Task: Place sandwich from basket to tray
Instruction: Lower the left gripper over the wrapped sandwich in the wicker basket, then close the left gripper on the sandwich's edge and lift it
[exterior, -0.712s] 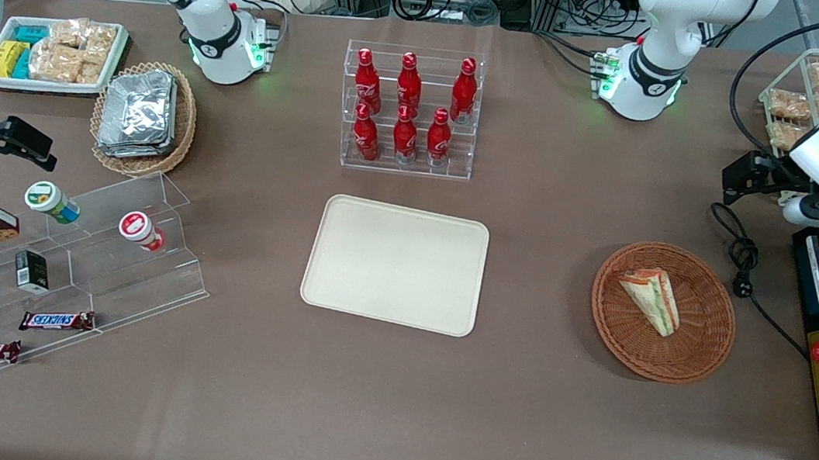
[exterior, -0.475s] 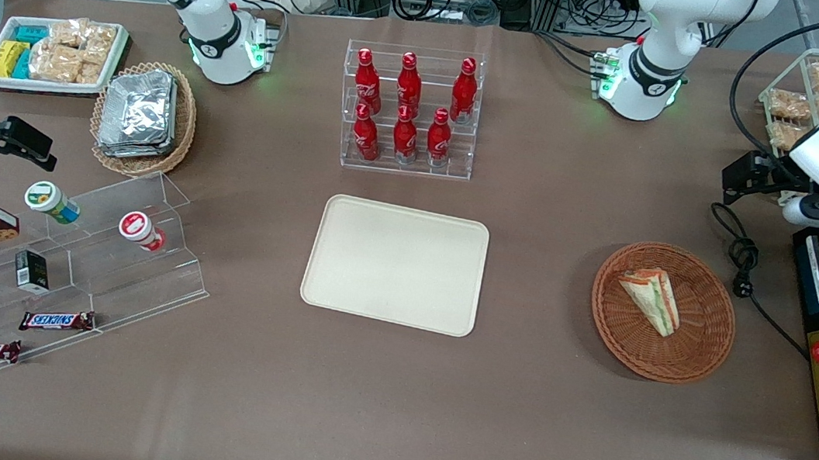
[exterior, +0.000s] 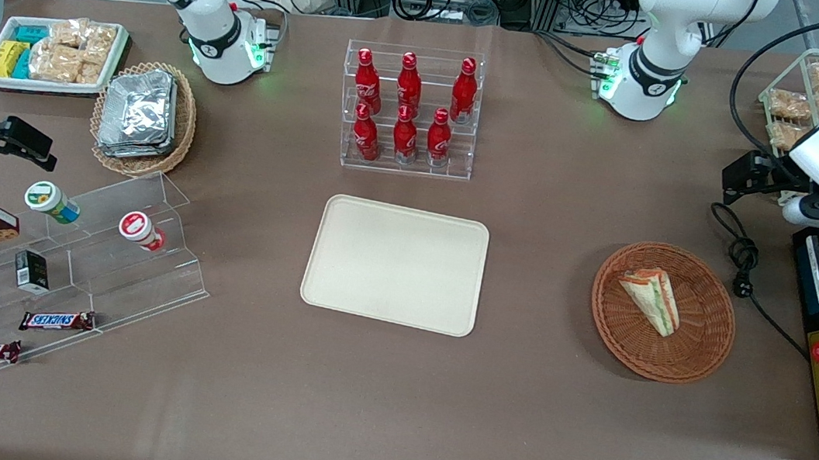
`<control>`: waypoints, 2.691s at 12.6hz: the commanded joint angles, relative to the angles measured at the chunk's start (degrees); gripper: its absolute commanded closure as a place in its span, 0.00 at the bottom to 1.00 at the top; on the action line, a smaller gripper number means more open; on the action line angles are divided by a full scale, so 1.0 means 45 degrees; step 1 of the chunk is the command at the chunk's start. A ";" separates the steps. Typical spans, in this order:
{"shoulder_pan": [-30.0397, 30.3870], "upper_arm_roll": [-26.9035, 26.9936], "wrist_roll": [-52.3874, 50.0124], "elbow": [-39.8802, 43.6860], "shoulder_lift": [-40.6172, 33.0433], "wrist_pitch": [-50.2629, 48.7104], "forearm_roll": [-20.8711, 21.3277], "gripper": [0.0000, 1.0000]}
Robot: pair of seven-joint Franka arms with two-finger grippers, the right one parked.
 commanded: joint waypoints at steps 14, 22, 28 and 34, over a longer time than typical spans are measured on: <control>0.0572 0.0504 -0.3245 -0.0065 0.3540 0.0196 -0.0169 0.01; 0.0846 0.0504 -0.4460 -0.0980 0.5868 0.3143 -0.0286 0.01; 0.1120 0.0504 -0.4713 -0.1627 0.7254 0.4963 -0.1847 0.01; 0.1139 0.0504 -0.4831 -0.1686 0.8173 0.5296 -0.1869 0.01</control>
